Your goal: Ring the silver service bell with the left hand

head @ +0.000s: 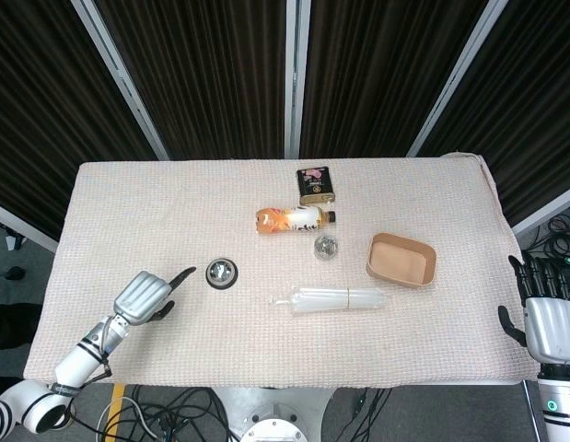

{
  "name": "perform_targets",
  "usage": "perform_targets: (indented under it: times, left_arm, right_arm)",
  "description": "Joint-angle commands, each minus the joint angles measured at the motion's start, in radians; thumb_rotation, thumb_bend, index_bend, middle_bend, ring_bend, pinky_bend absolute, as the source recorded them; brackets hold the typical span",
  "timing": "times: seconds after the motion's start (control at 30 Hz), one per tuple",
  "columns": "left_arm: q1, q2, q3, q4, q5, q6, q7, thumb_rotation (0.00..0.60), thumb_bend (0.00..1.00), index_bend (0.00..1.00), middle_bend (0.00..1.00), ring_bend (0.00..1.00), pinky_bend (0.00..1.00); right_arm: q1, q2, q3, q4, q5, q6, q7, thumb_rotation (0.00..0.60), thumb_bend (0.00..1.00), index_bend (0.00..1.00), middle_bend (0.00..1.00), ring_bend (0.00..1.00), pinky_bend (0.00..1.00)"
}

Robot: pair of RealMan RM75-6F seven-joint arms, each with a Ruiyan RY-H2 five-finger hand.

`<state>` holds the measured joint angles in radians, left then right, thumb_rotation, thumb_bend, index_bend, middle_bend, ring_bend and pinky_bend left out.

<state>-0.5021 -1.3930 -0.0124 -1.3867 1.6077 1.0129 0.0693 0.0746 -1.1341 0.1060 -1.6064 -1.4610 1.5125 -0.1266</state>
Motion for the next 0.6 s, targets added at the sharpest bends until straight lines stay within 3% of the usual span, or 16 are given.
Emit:
perform_targets:
  times: [0.03,0.6]
  left_arm:
    - [-0.02,-0.019,-0.009,0.008,-0.021,-0.026,0.009,0.6,0.46,0.05,0.92,0.83,0.82]
    - [-0.107,-0.09,-0.011,0.069,-0.056,-0.102,-0.01,0.6,0.47,0.05,0.91,0.83,0.81]
  right_arm:
    - [-0.002,0.006,0.001,-0.008,-0.004,0.006,-0.003,0.6,0.3,0.0,0.0,0.0,0.0]
    - [-0.006,0.009,0.014,0.006,0.016,0.012,0.03,0.6,0.3,0.0,0.0,0.0,0.0]
